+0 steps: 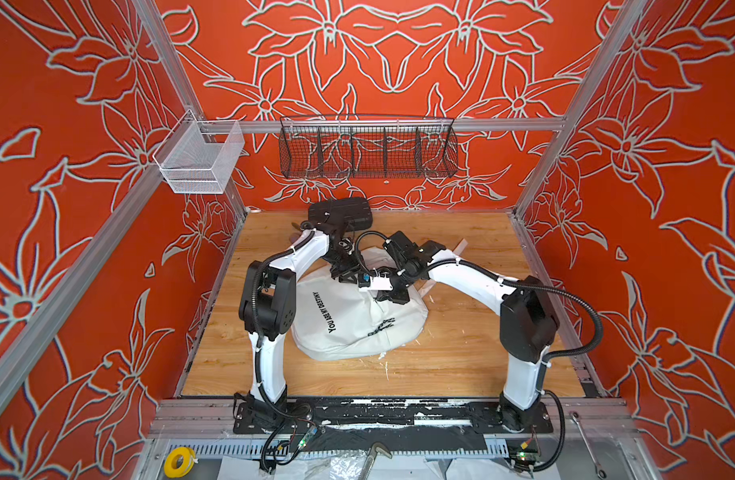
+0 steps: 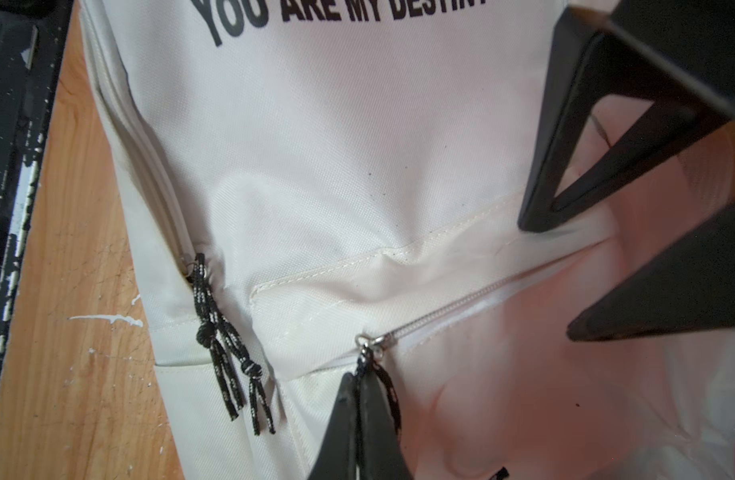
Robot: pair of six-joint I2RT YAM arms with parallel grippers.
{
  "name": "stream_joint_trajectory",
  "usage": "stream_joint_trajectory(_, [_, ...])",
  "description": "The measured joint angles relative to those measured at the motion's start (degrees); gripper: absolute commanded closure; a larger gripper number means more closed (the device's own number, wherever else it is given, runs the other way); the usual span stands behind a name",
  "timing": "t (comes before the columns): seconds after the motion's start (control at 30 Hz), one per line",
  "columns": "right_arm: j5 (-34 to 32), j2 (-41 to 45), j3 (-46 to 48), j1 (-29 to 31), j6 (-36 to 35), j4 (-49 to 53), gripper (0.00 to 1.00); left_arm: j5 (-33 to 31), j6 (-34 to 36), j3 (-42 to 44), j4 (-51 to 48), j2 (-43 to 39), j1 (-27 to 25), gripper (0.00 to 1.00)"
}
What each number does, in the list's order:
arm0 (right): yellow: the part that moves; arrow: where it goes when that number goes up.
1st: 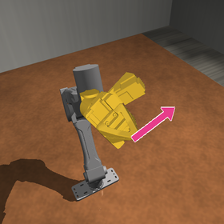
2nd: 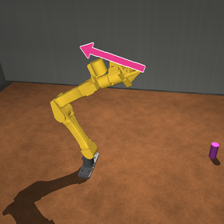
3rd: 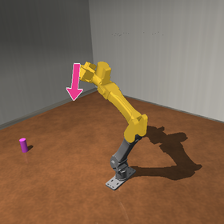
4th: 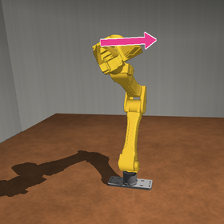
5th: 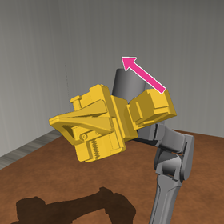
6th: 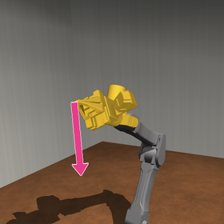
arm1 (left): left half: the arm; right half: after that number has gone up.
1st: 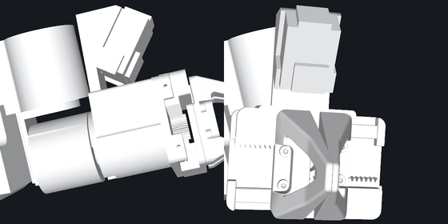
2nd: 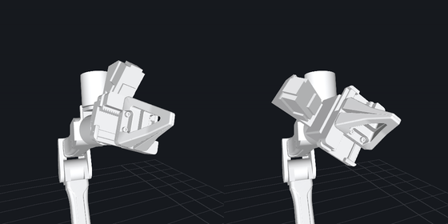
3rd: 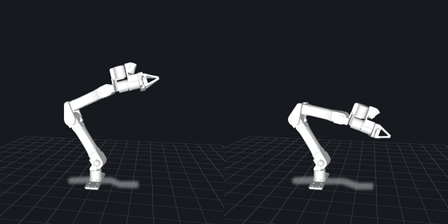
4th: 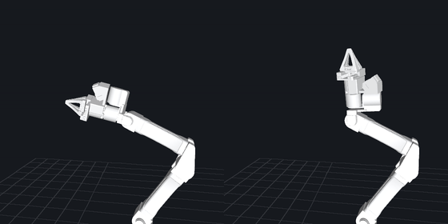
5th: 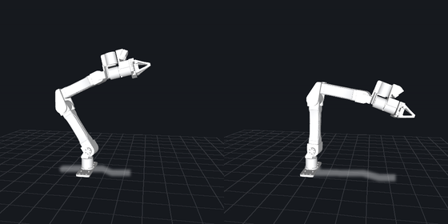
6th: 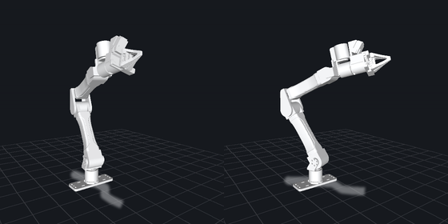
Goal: Pack the student bag
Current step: 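Pull the zipper pull further along the opening with the right gripper, then drag the zipper pull along with the right gripper while the left holds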
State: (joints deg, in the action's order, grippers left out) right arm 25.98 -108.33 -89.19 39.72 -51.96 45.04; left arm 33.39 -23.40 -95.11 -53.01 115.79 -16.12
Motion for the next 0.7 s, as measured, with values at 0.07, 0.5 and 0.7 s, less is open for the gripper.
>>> stream_joint_trajectory(0.07, [-0.02, -0.04, 0.00, 0.00, 0.79, 0.00, 1.00, 0.00, -0.24, 0.48, 0.00, -0.04, -0.90, 0.50])
stream_joint_trajectory(0.5, [1.09, -0.09, 0.00, -1.05, 10.64, -3.34, 1.00, 1.33, -1.51, 5.62, 0.35, -0.13, -1.95, 1.00])
stream_joint_trajectory(0.7, [1.33, -0.11, 0.66, -2.08, 13.88, -3.56, 1.00, 1.03, 0.20, 5.09, -0.37, -0.13, -1.92, 1.00])
